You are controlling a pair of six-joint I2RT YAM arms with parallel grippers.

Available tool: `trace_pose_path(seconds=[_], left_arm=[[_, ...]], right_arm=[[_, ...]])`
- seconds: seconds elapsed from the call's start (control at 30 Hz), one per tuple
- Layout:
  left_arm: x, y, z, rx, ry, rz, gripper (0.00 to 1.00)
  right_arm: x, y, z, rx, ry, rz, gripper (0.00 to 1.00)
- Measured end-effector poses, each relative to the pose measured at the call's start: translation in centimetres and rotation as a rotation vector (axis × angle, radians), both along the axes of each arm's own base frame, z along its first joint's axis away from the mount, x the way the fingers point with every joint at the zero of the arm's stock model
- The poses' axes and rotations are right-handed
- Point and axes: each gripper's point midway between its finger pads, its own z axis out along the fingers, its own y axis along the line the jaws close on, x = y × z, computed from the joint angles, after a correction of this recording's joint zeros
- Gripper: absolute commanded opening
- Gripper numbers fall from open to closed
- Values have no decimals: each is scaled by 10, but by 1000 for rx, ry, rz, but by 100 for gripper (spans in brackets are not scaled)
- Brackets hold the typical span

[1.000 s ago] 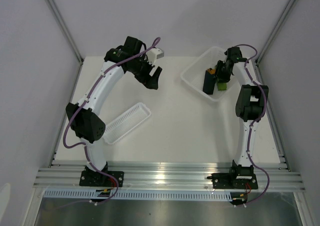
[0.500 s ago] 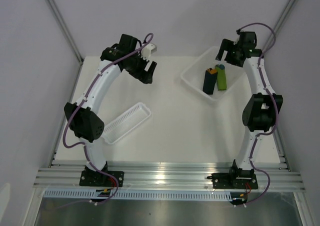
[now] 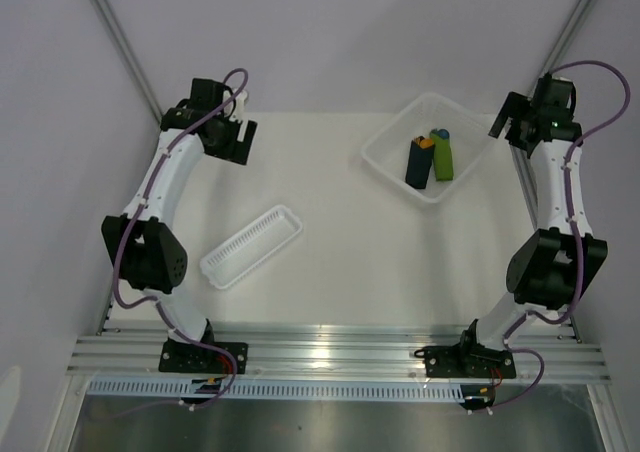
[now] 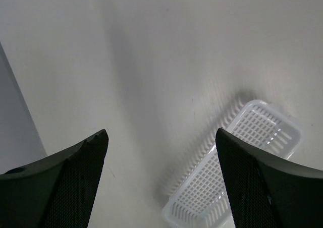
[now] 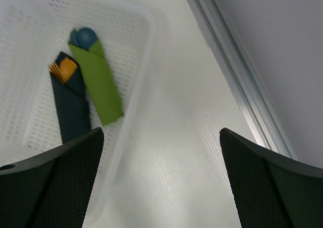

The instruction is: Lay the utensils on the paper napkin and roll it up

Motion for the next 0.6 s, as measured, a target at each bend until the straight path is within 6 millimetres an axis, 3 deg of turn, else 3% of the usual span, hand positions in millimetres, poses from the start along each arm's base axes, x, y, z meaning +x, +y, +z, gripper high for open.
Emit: trace_pose_path(seconds=[0.13, 0.3, 0.6], left_arm=[[-18, 31, -12, 31, 17, 79, 90], [-40, 37, -20, 38, 18, 90, 90], [-56, 36, -11, 21, -29, 83, 91]], right_arm=[[-35, -10, -11, -19, 49, -41, 99], [-64, -32, -10, -33, 51, -113, 99], [-76, -30, 4, -53, 10, -115, 99]])
